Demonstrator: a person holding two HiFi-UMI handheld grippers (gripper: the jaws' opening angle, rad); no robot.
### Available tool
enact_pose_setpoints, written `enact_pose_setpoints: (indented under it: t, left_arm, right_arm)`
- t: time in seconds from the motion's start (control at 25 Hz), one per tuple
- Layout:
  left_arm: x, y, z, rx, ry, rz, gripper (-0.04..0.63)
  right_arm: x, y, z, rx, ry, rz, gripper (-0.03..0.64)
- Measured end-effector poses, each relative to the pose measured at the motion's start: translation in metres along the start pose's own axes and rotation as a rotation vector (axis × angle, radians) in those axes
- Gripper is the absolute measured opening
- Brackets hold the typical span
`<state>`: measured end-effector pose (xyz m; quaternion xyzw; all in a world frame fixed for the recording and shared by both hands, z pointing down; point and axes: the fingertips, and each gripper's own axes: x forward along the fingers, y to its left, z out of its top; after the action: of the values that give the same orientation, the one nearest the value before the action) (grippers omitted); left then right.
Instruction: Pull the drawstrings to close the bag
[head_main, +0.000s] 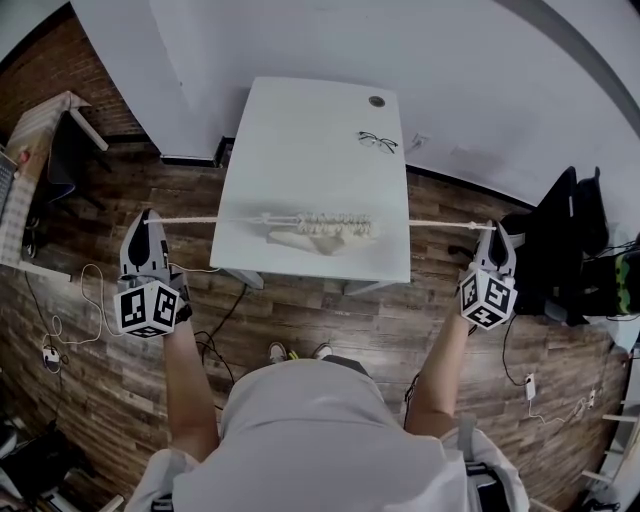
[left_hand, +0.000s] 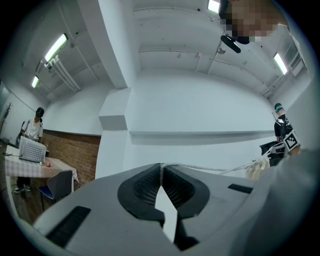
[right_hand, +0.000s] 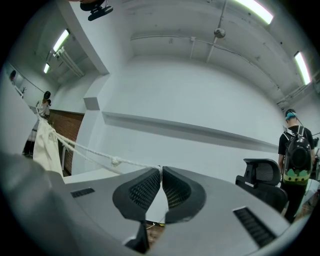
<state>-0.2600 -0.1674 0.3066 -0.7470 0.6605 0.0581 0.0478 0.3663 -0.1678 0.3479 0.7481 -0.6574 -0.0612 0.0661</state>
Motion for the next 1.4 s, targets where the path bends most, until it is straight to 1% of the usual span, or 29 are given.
enact_pose_setpoints:
  t: [0.12, 0.36, 0.48, 0.76, 0.92, 1.04, 1.08, 1.16, 1.24, 1.4]
  left_arm:
    - [0.001, -0.002, -0.002, 0.006, 0.004, -0.007, 0.018]
    - [0.001, 0.000, -0.014, -0.039, 0.017, -0.010, 0.018]
    - [0.001, -0.001, -0.018, -0.048, 0.022, -0.012, 0.018]
    - [-0.004, 0.000, -0.016, -0.071, 0.014, -0.012, 0.018]
    - [-0.005, -0.006, -0.011, -0.052, 0.011, -0.024, 0.018]
    - [-0.006, -0.014, -0.009, -0.091, 0.007, -0.057, 0.020]
    - [-0.006, -0.019, -0.008, -0.096, 0.003, -0.073, 0.020]
    - [-0.006, -0.027, -0.002, -0.082, -0.010, -0.092, 0.020]
    - [-0.007, -0.031, 0.005, -0.082, -0.029, -0.100, 0.020]
    - [-0.011, -0.034, 0.018, -0.104, -0.052, -0.105, 0.020]
  right_arm:
    - [-0.002, -0.005, -0.001, 0.023, 0.001, -0.009, 0.041]
    - [-0.007, -0.007, -0.003, 0.002, 0.010, -0.018, 0.043]
    - [-0.010, -0.009, -0.005, -0.003, 0.021, -0.020, 0.042]
    - [-0.015, -0.008, -0.004, 0.019, 0.023, -0.019, 0.041]
    - [-0.021, -0.013, -0.009, 0.076, 0.027, -0.027, 0.041]
    - [-0.026, -0.014, -0.013, 0.147, 0.025, -0.018, 0.041]
    - [-0.027, -0.015, -0.014, 0.179, 0.024, -0.015, 0.041]
    - [-0.029, -0.013, -0.013, 0.221, 0.018, -0.006, 0.041]
    - [-0.030, -0.008, -0.009, 0.234, 0.008, 0.011, 0.043]
    - [-0.036, -0.001, -0.001, 0.255, -0.011, 0.033, 0.043]
